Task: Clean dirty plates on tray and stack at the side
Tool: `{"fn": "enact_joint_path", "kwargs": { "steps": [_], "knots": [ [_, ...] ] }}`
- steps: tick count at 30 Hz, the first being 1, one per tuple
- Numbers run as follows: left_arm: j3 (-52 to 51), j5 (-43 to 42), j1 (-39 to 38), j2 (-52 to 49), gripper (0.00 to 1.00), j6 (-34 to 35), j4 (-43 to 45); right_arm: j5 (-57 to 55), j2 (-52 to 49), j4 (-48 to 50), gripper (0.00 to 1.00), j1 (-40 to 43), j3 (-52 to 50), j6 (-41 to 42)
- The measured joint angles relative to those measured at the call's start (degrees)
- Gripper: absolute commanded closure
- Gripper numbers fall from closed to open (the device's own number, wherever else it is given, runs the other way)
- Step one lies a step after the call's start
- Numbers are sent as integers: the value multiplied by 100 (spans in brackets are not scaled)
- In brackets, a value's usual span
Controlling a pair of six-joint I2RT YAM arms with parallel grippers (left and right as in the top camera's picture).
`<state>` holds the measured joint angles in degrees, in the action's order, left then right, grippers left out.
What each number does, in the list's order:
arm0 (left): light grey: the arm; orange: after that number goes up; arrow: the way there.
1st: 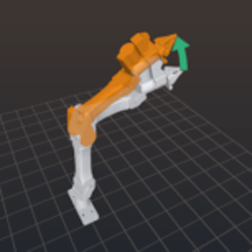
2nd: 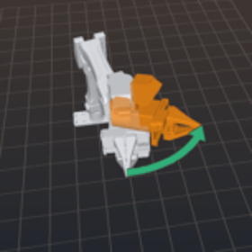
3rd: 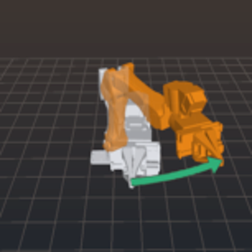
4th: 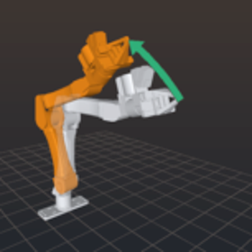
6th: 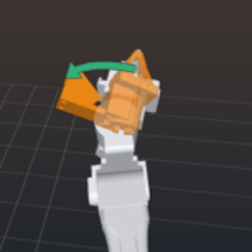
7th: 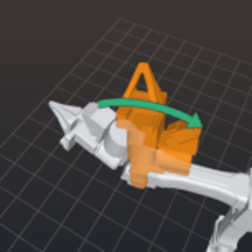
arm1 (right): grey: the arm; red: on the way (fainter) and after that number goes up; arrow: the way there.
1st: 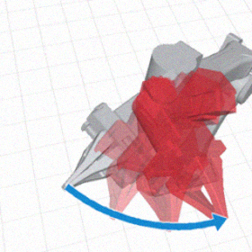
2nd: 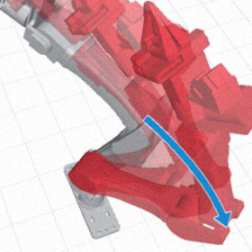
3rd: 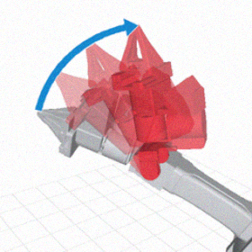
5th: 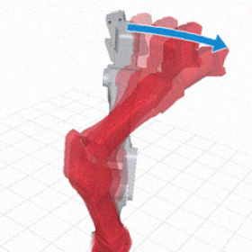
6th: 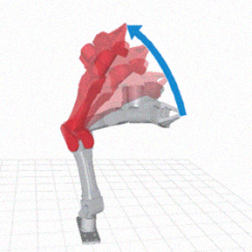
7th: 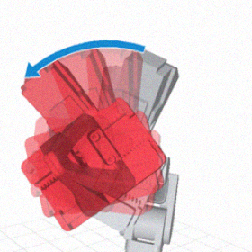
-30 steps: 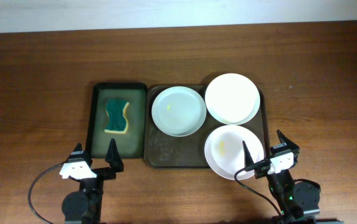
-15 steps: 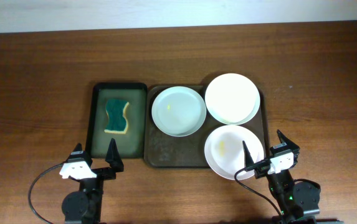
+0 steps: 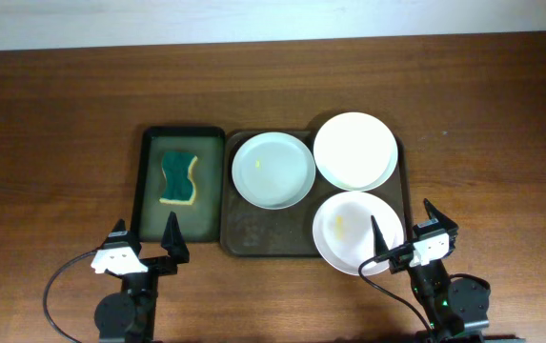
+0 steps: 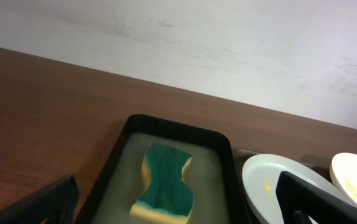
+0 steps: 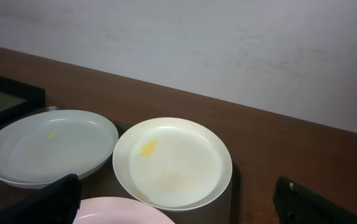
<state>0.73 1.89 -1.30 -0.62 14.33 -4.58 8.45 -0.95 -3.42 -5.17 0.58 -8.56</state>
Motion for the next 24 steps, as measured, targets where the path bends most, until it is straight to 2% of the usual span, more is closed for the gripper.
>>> {"fn": "enact_joint_path", "kwargs": {
  "steps": [18, 24],
  "knots": [
    [0, -4, 0, 0, 1, 2, 0, 42, 0, 0, 2, 0, 0, 9],
    [-7, -328, 0, 0, 1, 81, 581, 306, 0, 216, 2, 0, 0, 997]
  ]
}}
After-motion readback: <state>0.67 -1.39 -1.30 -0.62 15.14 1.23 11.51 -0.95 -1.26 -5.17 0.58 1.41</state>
